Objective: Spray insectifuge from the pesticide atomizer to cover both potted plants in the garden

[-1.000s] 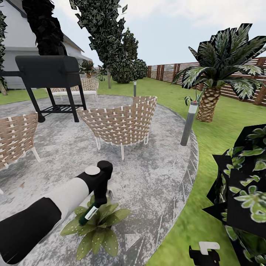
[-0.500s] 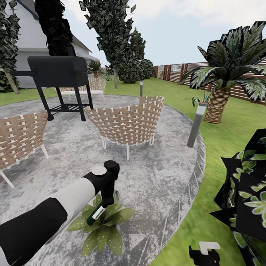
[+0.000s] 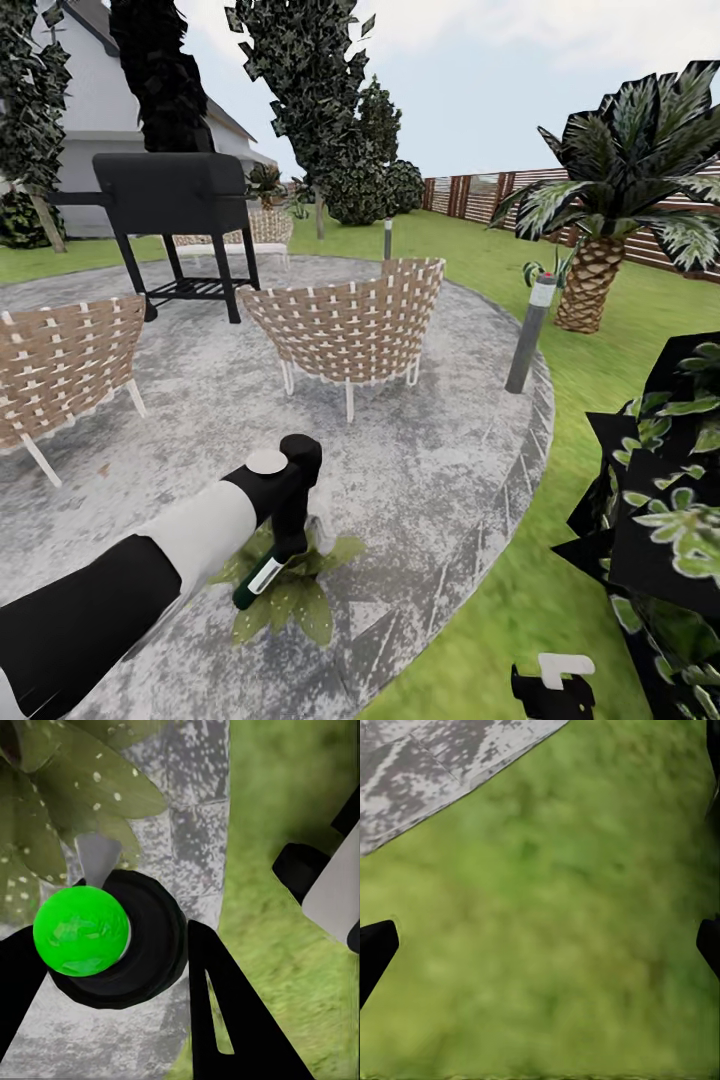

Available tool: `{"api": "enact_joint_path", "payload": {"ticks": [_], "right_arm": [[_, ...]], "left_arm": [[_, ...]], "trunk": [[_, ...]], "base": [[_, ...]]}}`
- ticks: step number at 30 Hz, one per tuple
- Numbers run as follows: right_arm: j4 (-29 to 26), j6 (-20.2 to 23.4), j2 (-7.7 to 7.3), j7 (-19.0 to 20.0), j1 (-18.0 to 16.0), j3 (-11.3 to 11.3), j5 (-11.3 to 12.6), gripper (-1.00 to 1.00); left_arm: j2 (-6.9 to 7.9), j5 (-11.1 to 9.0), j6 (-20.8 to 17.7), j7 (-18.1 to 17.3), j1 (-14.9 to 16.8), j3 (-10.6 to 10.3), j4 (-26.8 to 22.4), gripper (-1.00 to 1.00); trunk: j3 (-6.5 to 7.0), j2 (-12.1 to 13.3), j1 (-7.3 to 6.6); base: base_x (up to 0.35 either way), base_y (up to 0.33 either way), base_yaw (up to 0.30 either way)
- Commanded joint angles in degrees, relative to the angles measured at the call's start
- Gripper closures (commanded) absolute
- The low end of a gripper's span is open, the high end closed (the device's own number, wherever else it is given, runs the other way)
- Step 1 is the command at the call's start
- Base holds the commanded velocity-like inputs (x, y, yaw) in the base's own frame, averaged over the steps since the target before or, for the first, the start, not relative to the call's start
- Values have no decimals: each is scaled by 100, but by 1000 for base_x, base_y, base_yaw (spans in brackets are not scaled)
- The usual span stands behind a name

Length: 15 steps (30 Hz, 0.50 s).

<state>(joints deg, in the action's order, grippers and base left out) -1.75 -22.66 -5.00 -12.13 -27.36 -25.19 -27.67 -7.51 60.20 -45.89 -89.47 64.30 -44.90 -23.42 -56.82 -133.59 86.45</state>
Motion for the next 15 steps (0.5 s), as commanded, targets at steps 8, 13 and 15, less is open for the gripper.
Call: {"api": "enact_joint_path", "payload": {"ticks": [8, 13, 15], "right_arm": [[10, -19, -1, -26, -1, -38, -61, -100], [12, -19, -1, -26, -1, -38, -62, -100], [9, -19, -1, -26, -3, -38, -61, -100]], "left_arm": [[8, 36, -83, -53, 4, -28, -5, 100], [6, 35, -95, -53, 4, -28, -13, 100], [11, 35, -97, -53, 4, -26, -12, 100]], "trunk": [[-5, -2, -5], [-5, -2, -5], [-5, -2, -5]], "base": [[-332, -20, 273], [-115, -223, 278], [-12, -270, 278]]}}
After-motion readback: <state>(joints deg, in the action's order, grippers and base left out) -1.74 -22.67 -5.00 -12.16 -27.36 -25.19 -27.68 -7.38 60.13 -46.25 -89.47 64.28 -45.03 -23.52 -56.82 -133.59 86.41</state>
